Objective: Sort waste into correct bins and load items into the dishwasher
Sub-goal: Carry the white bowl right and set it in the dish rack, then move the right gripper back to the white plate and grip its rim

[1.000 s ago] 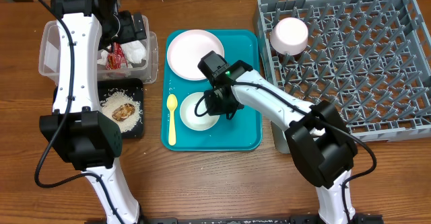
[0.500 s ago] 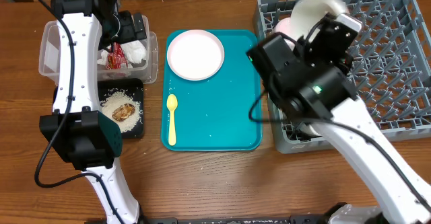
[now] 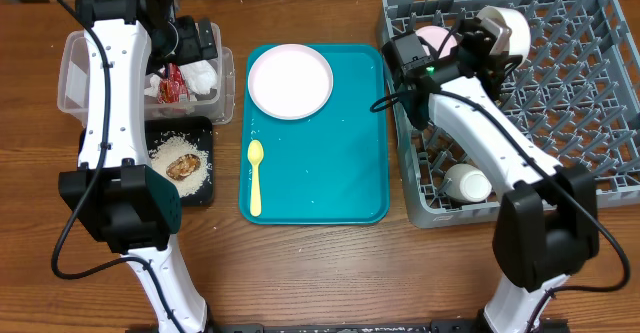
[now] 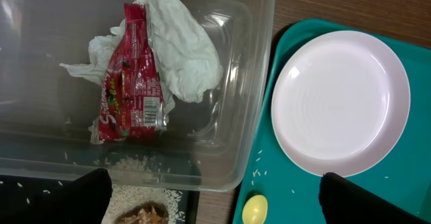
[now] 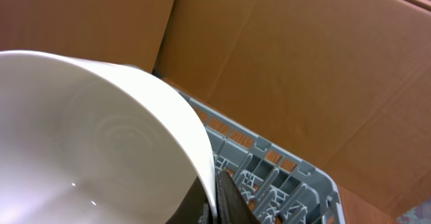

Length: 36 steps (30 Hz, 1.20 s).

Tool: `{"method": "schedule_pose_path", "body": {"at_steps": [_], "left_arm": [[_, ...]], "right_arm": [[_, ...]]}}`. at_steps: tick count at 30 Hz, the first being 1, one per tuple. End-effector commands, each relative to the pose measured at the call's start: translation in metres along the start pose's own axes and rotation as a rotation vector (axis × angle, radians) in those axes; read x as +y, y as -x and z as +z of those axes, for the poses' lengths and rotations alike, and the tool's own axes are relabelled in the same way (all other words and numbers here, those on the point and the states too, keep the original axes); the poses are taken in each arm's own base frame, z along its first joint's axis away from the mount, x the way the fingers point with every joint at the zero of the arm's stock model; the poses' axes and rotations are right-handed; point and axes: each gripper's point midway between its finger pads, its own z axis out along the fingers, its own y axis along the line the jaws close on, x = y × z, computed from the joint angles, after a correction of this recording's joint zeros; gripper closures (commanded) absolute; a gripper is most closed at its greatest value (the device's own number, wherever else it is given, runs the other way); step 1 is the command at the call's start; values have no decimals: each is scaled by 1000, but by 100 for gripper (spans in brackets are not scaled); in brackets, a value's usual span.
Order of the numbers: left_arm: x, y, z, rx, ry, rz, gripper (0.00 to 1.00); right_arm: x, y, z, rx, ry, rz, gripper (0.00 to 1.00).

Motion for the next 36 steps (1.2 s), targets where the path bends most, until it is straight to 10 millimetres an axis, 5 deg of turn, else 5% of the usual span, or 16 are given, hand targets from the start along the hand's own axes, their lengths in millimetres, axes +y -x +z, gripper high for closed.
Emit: {"method": "schedule_pose_path", "body": {"at_steps": [1, 6, 15, 26, 36], "left_arm": [[-5, 8, -21, -54, -17, -3, 0], [-5, 8, -21, -54, -17, -3, 0], [-5, 8, -21, -54, -17, -3, 0], [-5, 8, -21, -54, -17, -3, 0], [-5, 8, -21, -54, -17, -3, 0]], "right_arm": [[12, -19, 5, 39, 7, -34, 96], [24, -44, 10, 117, 34, -63, 96], [17, -94, 12, 133, 22, -118, 96], [16, -98, 9, 128, 28, -138, 96], [23, -99, -33, 90, 119, -270, 96]]}}
